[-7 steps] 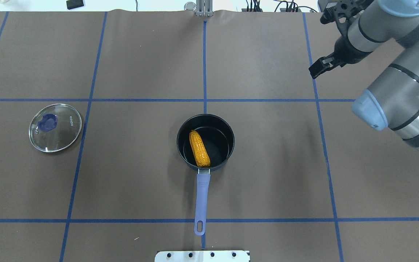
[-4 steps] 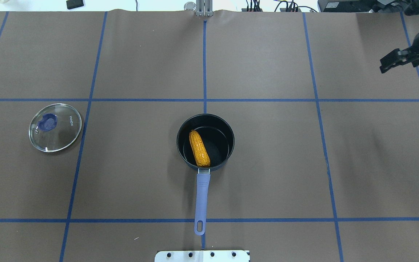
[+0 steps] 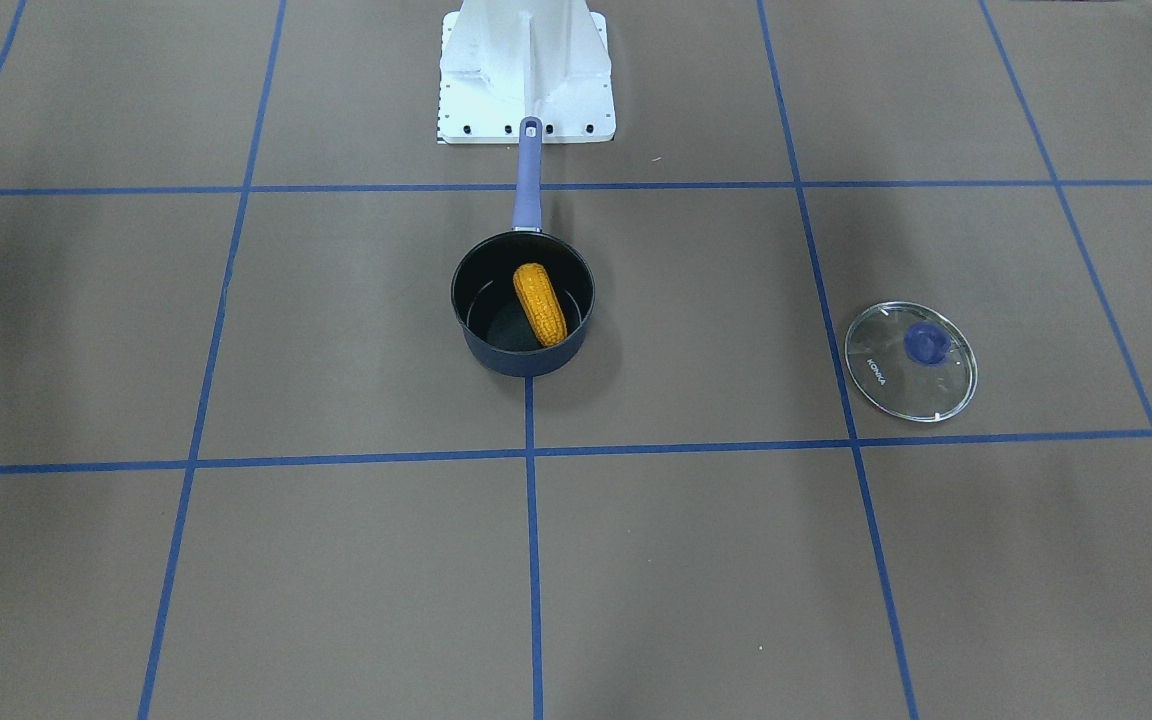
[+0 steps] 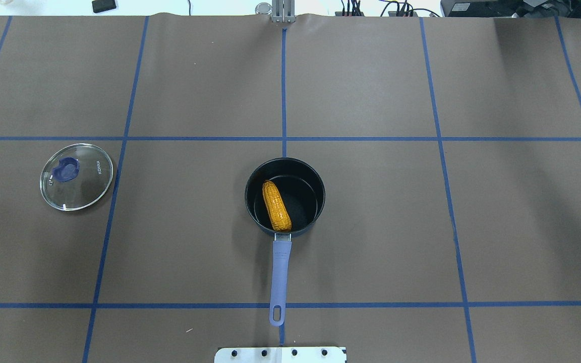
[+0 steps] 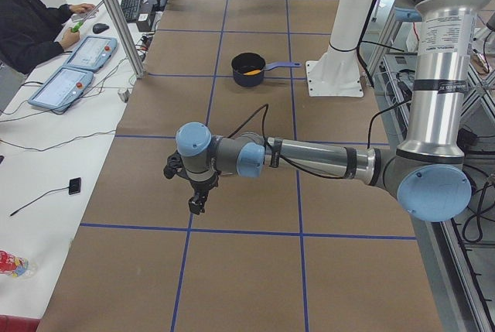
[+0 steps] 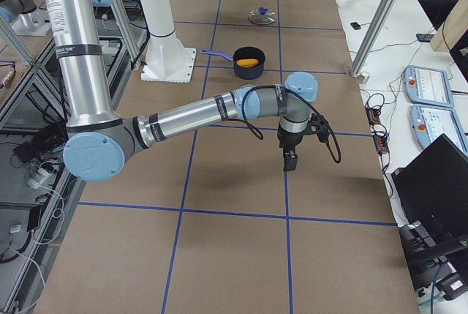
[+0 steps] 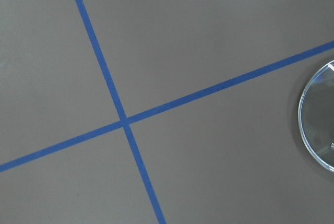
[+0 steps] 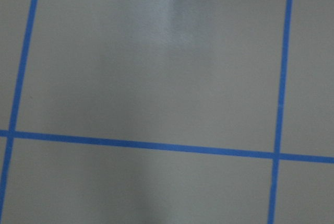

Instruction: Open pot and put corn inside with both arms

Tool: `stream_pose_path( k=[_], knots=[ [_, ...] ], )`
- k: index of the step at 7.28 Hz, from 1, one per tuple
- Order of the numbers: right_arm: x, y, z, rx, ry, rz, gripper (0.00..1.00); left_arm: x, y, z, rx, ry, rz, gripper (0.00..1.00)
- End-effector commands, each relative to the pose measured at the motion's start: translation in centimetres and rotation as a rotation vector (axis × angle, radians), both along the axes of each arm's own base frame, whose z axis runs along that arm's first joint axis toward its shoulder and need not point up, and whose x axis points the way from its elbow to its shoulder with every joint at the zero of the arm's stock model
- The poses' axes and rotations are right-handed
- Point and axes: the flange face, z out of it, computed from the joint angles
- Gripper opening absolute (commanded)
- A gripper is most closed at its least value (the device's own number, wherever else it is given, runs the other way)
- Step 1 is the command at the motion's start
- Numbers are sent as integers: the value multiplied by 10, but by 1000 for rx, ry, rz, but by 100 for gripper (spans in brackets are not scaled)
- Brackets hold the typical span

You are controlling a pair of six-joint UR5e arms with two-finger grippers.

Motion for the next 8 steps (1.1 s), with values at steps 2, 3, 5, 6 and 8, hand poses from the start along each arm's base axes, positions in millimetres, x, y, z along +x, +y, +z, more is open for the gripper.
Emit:
stream_pose_path(
  k=[2,3,5,6,8],
  knots=[
    [42,60,72,-111,-19,39,100,-4,20,25,-53,-6,-4,100],
    [43,65,75,-101,-20,41,100,-7,25,30,-62,-5,-11,100],
    [43,70,80,-75,-25,42,100,-9,26,30,-65,-5,-18,100],
    [43,70,80,-75,-25,42,100,-9,26,30,-65,-5,-18,100],
    [43,70,79,-72,-25,42,100,-9,26,30,-65,-5,-18,100]
  ],
)
